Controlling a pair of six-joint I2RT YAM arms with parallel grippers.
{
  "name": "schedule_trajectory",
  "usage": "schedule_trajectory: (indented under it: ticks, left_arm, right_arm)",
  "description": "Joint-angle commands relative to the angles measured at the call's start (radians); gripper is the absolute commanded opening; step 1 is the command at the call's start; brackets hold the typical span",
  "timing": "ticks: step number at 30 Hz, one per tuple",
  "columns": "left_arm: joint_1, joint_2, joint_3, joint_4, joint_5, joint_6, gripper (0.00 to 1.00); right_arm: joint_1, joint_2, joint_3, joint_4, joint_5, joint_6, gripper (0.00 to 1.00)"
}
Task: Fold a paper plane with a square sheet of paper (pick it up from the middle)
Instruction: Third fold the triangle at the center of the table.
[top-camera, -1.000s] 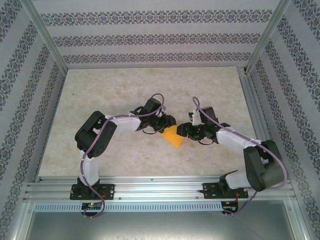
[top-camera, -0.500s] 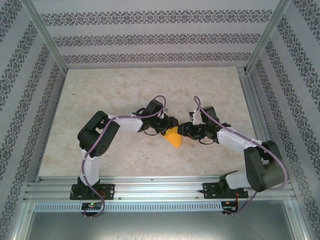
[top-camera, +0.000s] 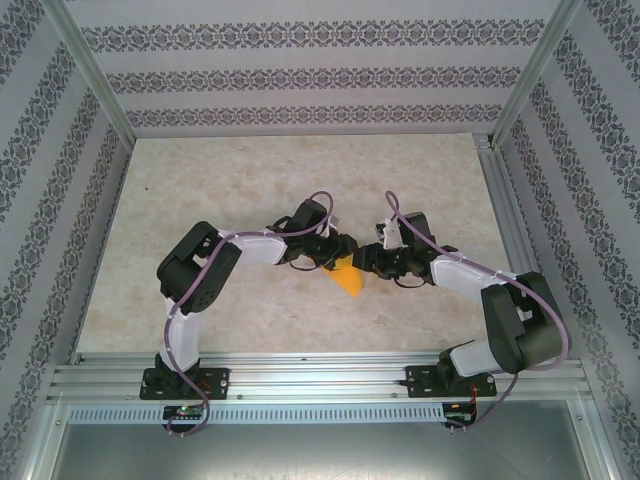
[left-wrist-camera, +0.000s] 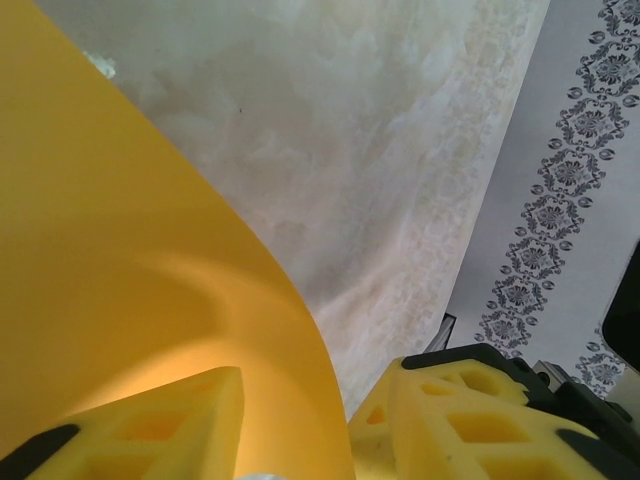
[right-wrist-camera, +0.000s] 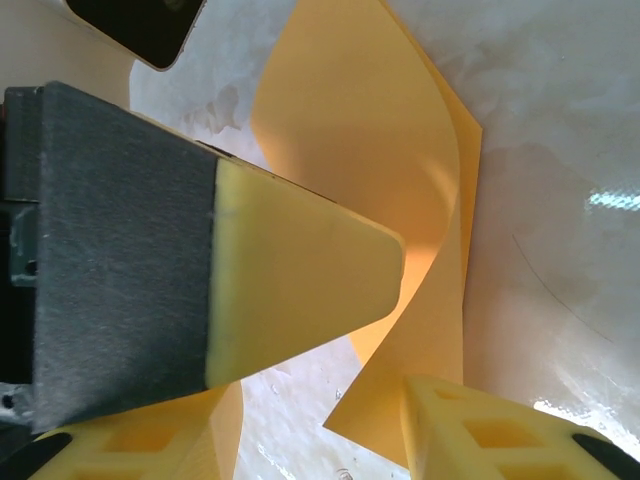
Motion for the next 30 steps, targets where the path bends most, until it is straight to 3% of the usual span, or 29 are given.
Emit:
schedule_trajectory:
  ticks: [1,6,16,30]
  left_arm:
    - [-0.015,0.034,0.009,0.015,0.027,-0.006,0.4]
    - [-0.018,0.044,0.014,0.024,0.042,-0.007,0.32]
    - [-0.022,0.048,0.012,0.05,0.072,0.005,0.3]
    - [-0.023,0.058,0.016,0.044,0.074,0.02,0.06]
  right_arm:
    - [-0.007,0.01,-0.016,0.048,-0.022,0.018,0.46]
    - [-0.007,0.017,-0.018,0.057,-0.023,0.02,0.46]
    - [-0.002,0.037,-0.011,0.07,-0.023,0.025,0.46]
    - [-0.014,-0.015,-0.01,-0.019,0.027,-0.014,0.47]
